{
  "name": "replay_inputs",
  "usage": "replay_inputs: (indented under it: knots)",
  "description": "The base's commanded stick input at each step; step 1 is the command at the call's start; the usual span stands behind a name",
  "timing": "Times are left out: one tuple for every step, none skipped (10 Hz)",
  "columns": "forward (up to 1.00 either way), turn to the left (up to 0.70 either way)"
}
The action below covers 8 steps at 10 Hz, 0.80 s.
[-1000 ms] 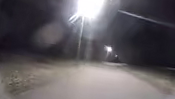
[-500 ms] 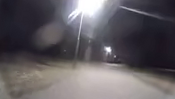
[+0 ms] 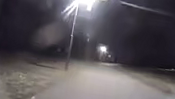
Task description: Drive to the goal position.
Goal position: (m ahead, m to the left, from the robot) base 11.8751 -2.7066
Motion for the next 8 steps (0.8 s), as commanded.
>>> replay_inputs:
  knots:
    - [1.00,0.00]
    - [1.00,0.00]
    - [1.00,0.00]
    - [1.00,0.00]
    - [1.00,0.00]
    - [1.00,0.00]
    - [1.00,0.00]
    - [1.00,-0.26]
